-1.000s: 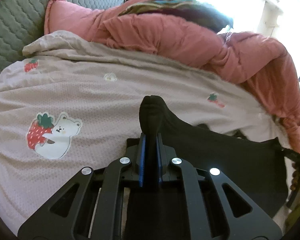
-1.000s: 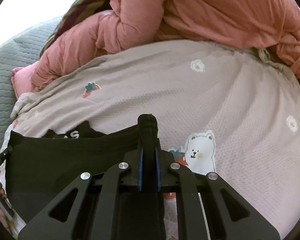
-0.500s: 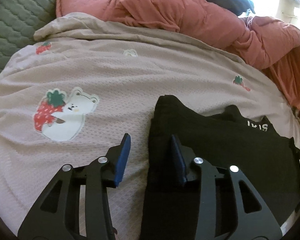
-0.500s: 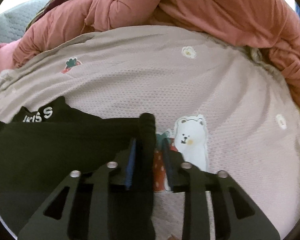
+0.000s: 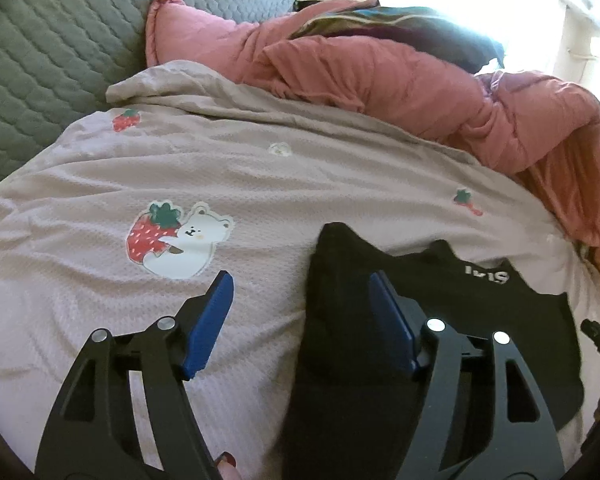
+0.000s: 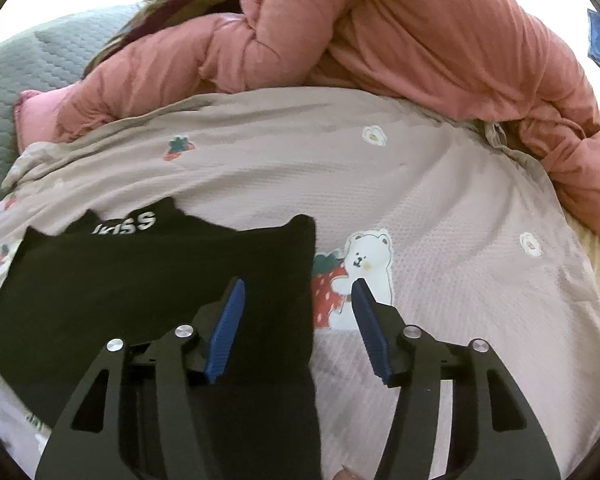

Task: Fold small clothes

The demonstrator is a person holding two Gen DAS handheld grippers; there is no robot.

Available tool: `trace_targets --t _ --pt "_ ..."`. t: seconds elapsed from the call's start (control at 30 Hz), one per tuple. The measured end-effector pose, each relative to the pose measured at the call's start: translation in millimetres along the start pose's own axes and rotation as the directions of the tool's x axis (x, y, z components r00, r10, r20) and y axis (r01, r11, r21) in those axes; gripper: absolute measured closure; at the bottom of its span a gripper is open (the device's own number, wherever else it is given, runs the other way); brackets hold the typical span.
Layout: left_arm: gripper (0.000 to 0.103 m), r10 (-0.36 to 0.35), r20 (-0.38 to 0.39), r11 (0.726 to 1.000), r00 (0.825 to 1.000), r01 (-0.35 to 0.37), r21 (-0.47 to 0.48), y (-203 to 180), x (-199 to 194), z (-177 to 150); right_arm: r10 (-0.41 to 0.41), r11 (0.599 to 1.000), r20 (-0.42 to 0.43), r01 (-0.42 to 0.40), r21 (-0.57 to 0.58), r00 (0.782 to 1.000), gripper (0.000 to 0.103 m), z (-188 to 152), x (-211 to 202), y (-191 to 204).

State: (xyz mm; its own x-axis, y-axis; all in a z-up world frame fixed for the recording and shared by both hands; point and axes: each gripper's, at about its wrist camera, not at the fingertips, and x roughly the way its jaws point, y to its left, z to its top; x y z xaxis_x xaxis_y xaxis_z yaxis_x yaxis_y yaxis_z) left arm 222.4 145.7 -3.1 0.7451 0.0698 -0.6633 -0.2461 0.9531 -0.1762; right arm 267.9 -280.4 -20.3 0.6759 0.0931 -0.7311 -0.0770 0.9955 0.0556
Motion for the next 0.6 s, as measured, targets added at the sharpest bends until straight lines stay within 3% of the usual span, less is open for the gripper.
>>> trace_targets --t 0.23,0.6 --pt "0.021 -0.027 0.044 0.998 0.999 0.024 0.051 -20.1 -24.2 -3.3 0.062 0.998 0.021 -0.062 -0.023 0.998 0.041 -10.0 -28.1 10.3" --pt "0.020 -0.087 0.020 0.987 0.996 0.083 0.139 -48.2 -37.8 -35.3 0.121 0.987 0.010 -0.119 -0.106 0.993 0.040 -32.6 -48.6 37.4"
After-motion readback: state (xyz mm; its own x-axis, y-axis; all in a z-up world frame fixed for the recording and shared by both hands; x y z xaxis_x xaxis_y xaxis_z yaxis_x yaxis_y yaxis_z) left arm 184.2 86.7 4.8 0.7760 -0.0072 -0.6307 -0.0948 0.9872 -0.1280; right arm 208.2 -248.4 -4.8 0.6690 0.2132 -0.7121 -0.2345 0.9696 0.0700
